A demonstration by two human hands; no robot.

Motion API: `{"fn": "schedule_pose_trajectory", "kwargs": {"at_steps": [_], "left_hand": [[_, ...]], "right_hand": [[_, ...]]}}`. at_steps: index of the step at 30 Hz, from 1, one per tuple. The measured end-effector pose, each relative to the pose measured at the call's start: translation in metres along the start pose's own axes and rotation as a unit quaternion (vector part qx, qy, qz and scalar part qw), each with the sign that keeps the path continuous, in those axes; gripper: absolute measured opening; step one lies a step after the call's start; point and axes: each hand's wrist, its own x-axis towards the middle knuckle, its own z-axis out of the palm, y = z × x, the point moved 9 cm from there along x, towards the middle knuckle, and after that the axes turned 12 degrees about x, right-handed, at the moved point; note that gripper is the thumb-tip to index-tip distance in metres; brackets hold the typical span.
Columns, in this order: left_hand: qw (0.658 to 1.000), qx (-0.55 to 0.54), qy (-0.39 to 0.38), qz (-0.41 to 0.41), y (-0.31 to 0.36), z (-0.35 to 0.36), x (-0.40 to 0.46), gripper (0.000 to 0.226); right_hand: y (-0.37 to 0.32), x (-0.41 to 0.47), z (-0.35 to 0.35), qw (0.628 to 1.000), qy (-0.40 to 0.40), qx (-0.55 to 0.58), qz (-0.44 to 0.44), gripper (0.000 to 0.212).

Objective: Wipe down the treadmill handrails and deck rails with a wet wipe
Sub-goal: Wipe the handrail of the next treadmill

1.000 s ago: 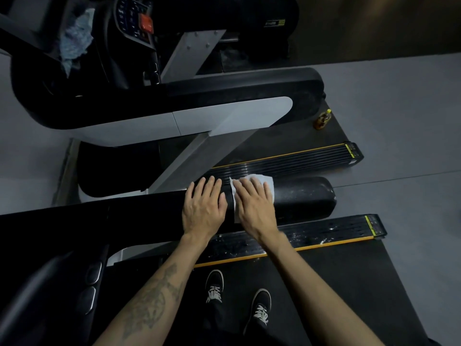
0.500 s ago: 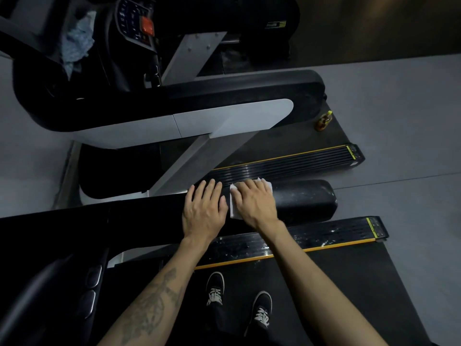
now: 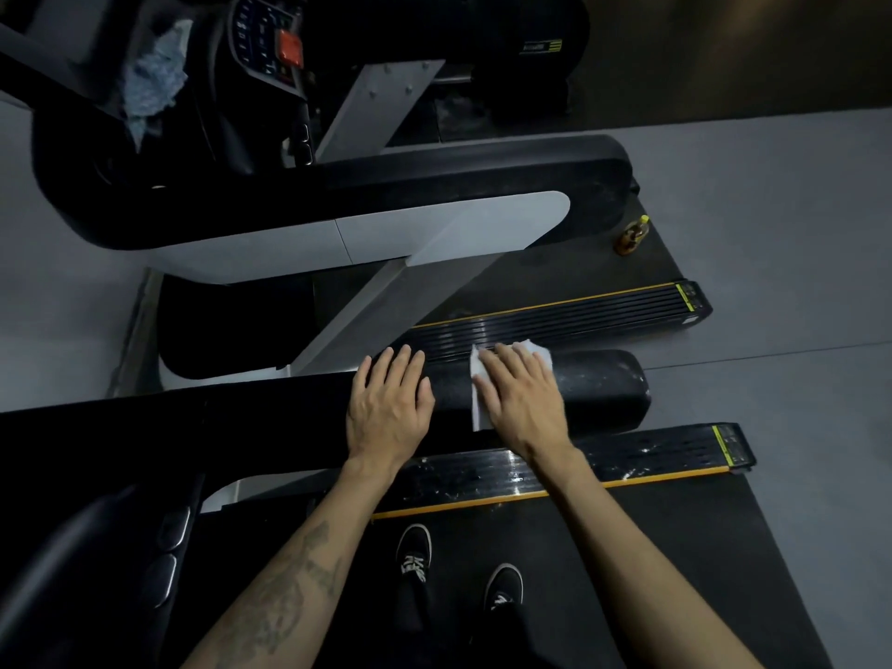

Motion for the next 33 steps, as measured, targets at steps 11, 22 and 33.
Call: {"fn": "schedule_pose_trajectory", "kwargs": {"at_steps": [11, 22, 33], "left_hand": [[1.000, 0.002, 0.011, -0.011, 0.009, 0.000, -0.006, 0.052], [0.998, -0.036, 0.049, -0.017, 0.060, 0.000, -0.034, 0.053], [0.996, -0.053, 0.024, -0.064, 0.063, 0.004, -0.030, 0.051]], "right_hand": [[-0.003, -0.026, 0.011, 0.999, -0.030, 0.015, -0.011, 0.057], [0.012, -0.045, 0.012, 1.000, -0.008, 0.004, 0.002, 0.061], [0.027, -0.068, 0.008, 1.000, -0.013, -0.014, -0.010, 0.068]]}}
